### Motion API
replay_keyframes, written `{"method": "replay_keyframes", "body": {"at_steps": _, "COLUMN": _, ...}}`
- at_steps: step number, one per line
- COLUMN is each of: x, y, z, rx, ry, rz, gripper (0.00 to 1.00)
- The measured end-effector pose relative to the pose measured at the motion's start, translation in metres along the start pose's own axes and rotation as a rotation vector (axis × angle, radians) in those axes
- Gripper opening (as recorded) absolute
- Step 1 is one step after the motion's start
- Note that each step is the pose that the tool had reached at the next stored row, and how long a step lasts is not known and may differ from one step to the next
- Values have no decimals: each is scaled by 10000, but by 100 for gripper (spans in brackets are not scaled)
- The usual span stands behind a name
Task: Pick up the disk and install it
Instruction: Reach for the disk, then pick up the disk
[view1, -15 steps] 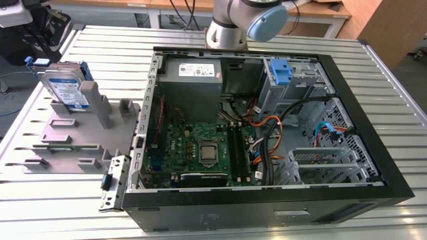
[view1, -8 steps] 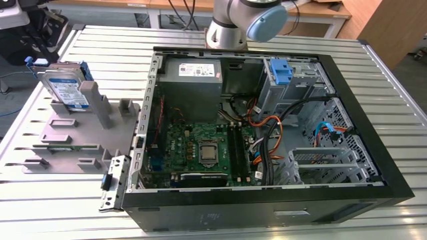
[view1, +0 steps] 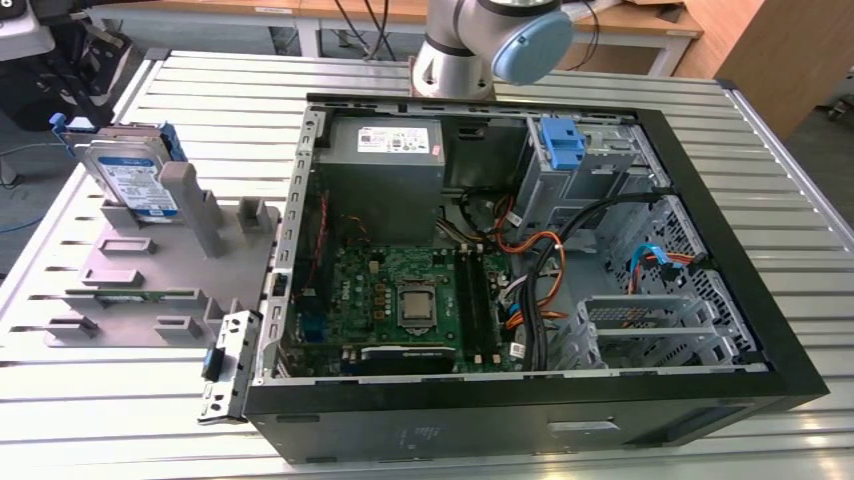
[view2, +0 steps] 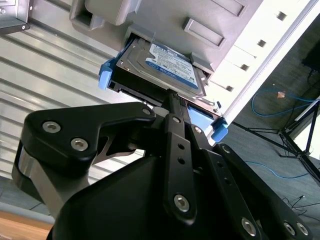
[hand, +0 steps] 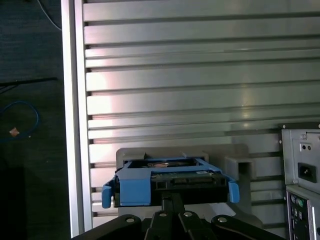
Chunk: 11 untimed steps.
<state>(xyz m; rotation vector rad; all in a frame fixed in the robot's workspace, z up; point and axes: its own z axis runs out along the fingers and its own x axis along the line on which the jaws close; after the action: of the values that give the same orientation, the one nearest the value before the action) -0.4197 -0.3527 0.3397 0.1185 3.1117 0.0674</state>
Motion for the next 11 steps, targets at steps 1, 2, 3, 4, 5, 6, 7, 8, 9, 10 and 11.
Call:
{"method": "replay_keyframes", "body": {"at_steps": 1, "x": 1, "y": 1, "z": 0, "rx": 0, "ry": 1, "rz": 0, "gripper": 11}}
{"method": "replay_keyframes", "body": {"at_steps": 2, "x": 1, "y": 0, "z": 0, "rx": 0, "ry": 1, "rz": -2, "gripper": 11}}
{"method": "replay_keyframes", "body": {"at_steps": 3, "x": 1, "y": 0, "z": 0, "rx": 0, "ry": 0, "rz": -2, "gripper": 11}}
{"method": "replay_keyframes", "body": {"at_steps": 4, "x": 2, "y": 1, "z": 1, "rx": -1, "ry": -3, "rz": -1, "gripper": 11}}
{"method": "replay_keyframes", "body": {"at_steps": 5, "x": 2, "y": 1, "z": -2, "rx": -1, "ry": -4, "rz": -1, "gripper": 11}}
{"method": "replay_keyframes", "body": {"at_steps": 6, "x": 3, "y": 1, "z": -4, "rx": -1, "ry": -5, "rz": -1, "gripper": 11}}
{"method": "replay_keyframes", "body": {"at_steps": 7, "x": 2, "y": 1, "z": -6, "rx": -2, "ry": -6, "rz": -1, "gripper": 11}}
{"method": "replay_keyframes", "body": {"at_steps": 8, "x": 2, "y": 1, "z": -6, "rx": -3, "ry": -7, "rz": -1, "gripper": 11}}
{"method": "replay_keyframes", "body": {"at_steps": 9, "x": 2, "y": 1, "z": -7, "rx": -2, "ry": -6, "rz": -1, "gripper": 11}}
{"method": "replay_keyframes", "body": {"at_steps": 10, "x": 2, "y": 1, "z": -13, "rx": -1, "ry": -5, "rz": -1, "gripper": 11}}
{"method": "replay_keyframes", "body": {"at_steps": 11, "x": 2, "y": 2, "z": -18, "rx": -1, "ry": -5, "rz": -1, "gripper": 11}}
